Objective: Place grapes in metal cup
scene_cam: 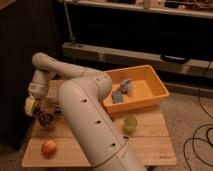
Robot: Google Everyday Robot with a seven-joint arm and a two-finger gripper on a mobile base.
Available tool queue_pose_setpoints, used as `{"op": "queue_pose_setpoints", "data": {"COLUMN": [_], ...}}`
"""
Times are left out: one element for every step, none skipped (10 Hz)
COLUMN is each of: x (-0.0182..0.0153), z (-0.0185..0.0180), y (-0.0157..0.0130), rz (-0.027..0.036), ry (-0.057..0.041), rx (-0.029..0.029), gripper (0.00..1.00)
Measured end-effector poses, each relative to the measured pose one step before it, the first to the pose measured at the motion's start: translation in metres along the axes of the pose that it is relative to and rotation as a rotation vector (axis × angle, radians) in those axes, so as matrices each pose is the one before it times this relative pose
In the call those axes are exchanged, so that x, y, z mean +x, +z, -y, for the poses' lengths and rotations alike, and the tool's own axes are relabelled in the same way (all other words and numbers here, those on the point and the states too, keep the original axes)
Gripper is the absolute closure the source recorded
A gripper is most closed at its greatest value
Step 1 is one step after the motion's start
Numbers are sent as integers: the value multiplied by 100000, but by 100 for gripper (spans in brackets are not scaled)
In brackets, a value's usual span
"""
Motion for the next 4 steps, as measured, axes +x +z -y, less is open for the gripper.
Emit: {"op": "queue_pose_setpoints", "data": {"x": [-31, -68, -79, -55], "z": [-93, -190, -19, 85], "y": [-163, -247, -201, -93], "rz": [-120, 64, 95, 87], "ry": [-153, -324, -98, -4], "rx": [-207, 43, -19, -144], "gripper": [100, 100, 100, 100]}}
